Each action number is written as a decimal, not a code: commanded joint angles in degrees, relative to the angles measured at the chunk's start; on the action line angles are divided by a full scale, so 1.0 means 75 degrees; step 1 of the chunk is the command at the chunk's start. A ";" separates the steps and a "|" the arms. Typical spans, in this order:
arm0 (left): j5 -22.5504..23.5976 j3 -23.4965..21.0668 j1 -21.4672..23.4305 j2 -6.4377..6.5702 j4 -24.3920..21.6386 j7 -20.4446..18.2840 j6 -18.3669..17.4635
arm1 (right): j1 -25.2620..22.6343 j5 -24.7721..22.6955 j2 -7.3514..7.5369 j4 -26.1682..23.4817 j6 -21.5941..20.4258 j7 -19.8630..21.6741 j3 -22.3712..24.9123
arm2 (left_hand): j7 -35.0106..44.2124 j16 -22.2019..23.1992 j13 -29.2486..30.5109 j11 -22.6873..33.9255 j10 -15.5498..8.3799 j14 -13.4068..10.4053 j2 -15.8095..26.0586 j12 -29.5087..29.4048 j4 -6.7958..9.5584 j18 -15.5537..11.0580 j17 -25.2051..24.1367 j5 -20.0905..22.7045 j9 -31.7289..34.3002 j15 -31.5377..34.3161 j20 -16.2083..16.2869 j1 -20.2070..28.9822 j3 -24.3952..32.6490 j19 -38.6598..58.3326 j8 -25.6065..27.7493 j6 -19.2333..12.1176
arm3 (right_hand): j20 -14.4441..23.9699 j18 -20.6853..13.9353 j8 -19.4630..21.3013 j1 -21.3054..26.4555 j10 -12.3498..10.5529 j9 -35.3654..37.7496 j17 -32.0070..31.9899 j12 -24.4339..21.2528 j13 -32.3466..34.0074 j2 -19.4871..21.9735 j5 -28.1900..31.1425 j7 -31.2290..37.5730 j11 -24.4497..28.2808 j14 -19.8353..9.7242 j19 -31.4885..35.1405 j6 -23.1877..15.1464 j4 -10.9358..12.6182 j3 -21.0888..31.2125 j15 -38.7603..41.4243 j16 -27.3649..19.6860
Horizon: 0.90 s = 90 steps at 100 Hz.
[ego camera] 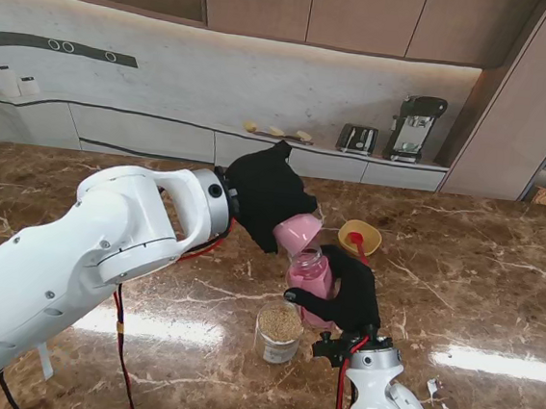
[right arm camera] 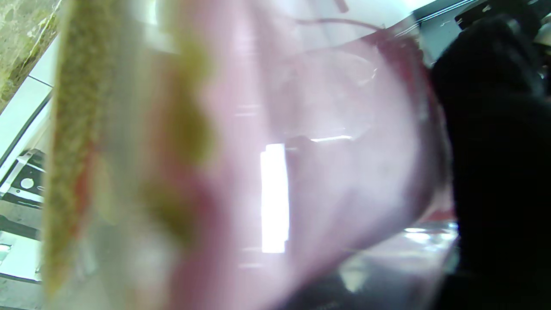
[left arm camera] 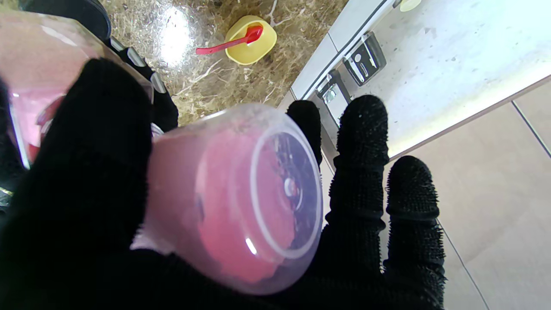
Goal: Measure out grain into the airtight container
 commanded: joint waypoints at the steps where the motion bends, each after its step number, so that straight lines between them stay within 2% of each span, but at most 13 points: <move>1: -0.0089 -0.0002 0.0107 -0.0005 0.0005 -0.0058 0.0125 | -0.0034 0.0033 -0.0050 -0.0057 -0.0035 0.0053 0.0002 | 0.0530 0.0112 0.0083 0.0660 -0.0475 -0.0207 0.2241 0.0129 0.0081 0.0087 -0.0138 0.0893 0.0724 0.0221 -0.0135 0.1051 0.1319 0.0165 0.0020 -0.1151 | 0.0086 -0.0245 0.0200 0.1941 -0.1098 0.0463 0.0043 0.0146 0.0270 0.1617 0.0836 0.1060 0.0457 -0.0641 0.0167 -0.2937 0.0276 0.2294 0.0225 0.0252; 14: -0.0170 -0.0174 0.0330 0.0000 0.0028 -0.0002 0.0258 | -0.0041 0.0022 -0.0062 -0.0054 -0.0054 -0.0001 0.0030 | 0.0390 0.0061 -0.0182 0.0469 -0.0572 -0.0259 0.2186 0.0112 -0.0100 0.0096 -0.0377 0.0657 0.0459 -0.0054 -0.0188 0.1405 0.1514 -0.0055 0.0035 -0.1332 | 0.0086 -0.0241 0.0201 0.1937 -0.1105 0.0469 0.0043 0.0148 0.0284 0.1620 0.0832 0.1059 0.0464 -0.0643 0.0168 -0.2942 0.0275 0.2292 0.0237 0.0256; 33: -0.0641 -0.0446 0.0844 -0.0044 0.0179 0.0556 0.0840 | -0.0032 0.0020 -0.0075 -0.0040 -0.0061 -0.0052 0.0032 | 0.0229 -0.0038 -0.0417 0.0172 -0.0583 -0.0203 0.2237 -0.0055 -0.0240 0.0150 -0.0643 0.0560 0.0323 -0.0408 -0.0193 0.1748 0.1438 -0.0368 -0.0013 -0.1407 | 0.0087 -0.0251 0.0205 0.1948 -0.1104 0.0468 0.0048 0.0147 0.0283 0.1626 0.0832 0.1061 0.0466 -0.0647 0.0171 -0.2946 0.0277 0.2290 0.0240 0.0256; 45: -0.0954 -0.0579 0.1134 -0.0084 0.0281 0.0934 0.1181 | -0.0009 0.0021 -0.0075 -0.0017 -0.0056 -0.0048 0.0003 | 0.0204 -0.0041 -0.0483 0.0140 -0.0525 -0.0137 0.2260 -0.0091 -0.0232 0.0187 -0.0744 0.0576 0.0310 -0.0451 -0.0179 0.1824 0.1353 -0.0449 -0.0037 -0.1370 | 0.0087 -0.0257 0.0214 0.1953 -0.1110 0.0470 0.0051 0.0147 0.0286 0.1631 0.0839 0.1070 0.0469 -0.0650 0.0173 -0.2942 0.0278 0.2289 0.0241 0.0255; 50: -0.1018 -0.0642 0.1235 -0.0094 0.0323 0.1072 0.1236 | 0.0000 0.0024 -0.0075 -0.0008 -0.0059 -0.0041 -0.0010 | 0.0172 -0.0043 -0.0513 0.0095 -0.0544 -0.0149 0.2350 -0.0151 -0.0215 0.0192 -0.0757 0.0565 0.0295 -0.0483 -0.0125 0.1946 0.1101 -0.0505 -0.0055 -0.1393 | 0.0087 -0.0259 0.0218 0.1954 -0.1112 0.0474 0.0052 0.0147 0.0286 0.1636 0.0837 0.1070 0.0472 -0.0653 0.0173 -0.2962 0.0277 0.2287 0.0241 0.0254; 78: -0.1430 -0.1020 0.1862 -0.0186 0.0504 0.1952 0.1599 | 0.0021 0.0036 -0.0074 0.0010 -0.0013 -0.0031 -0.0038 | 0.0150 -0.0058 -0.0572 0.0084 -0.0494 -0.0118 0.2365 -0.0178 -0.0191 0.0238 -0.0849 0.0579 0.0276 -0.0517 -0.0119 0.1991 0.1041 -0.0600 -0.0097 -0.1371 | 0.0087 -0.0255 0.0253 0.1953 -0.1119 0.0474 0.0054 0.0145 0.0289 0.1641 0.0848 0.1088 0.0476 -0.0658 0.0174 -0.2980 0.0278 0.2283 0.0240 0.0250; 81: -0.1481 -0.1062 0.1945 -0.0202 0.0522 0.2073 0.1664 | 0.0021 0.0040 -0.0074 0.0010 -0.0005 -0.0030 -0.0037 | 0.0151 -0.0033 -0.0595 0.0108 -0.0474 0.0112 0.2360 -0.0171 -0.0192 0.0246 -0.0850 0.0592 0.0306 -0.0486 -0.0117 0.2001 0.1037 -0.0613 -0.0107 -0.1359 | 0.0087 -0.0256 0.0254 0.1956 -0.1115 0.0471 0.0054 0.0143 0.0288 0.1642 0.0844 0.1085 0.0474 -0.0653 0.0174 -0.2986 0.0279 0.2285 0.0239 0.0250; 90: -0.1709 -0.1202 0.2192 -0.0247 0.0585 0.2419 0.1821 | 0.0025 0.0047 -0.0074 0.0014 0.0024 -0.0031 -0.0031 | 0.0147 0.0014 -0.0637 0.0135 -0.0477 0.0088 0.2380 -0.0160 -0.0196 0.0264 -0.0924 0.0590 0.0301 -0.0419 -0.0131 0.2033 0.1012 -0.0695 -0.0127 -0.1334 | 0.0087 -0.0263 0.0259 0.1951 -0.1124 0.0471 0.0056 0.0143 0.0288 0.1646 0.0842 0.1083 0.0476 -0.0657 0.0174 -0.2987 0.0278 0.2285 0.0239 0.0249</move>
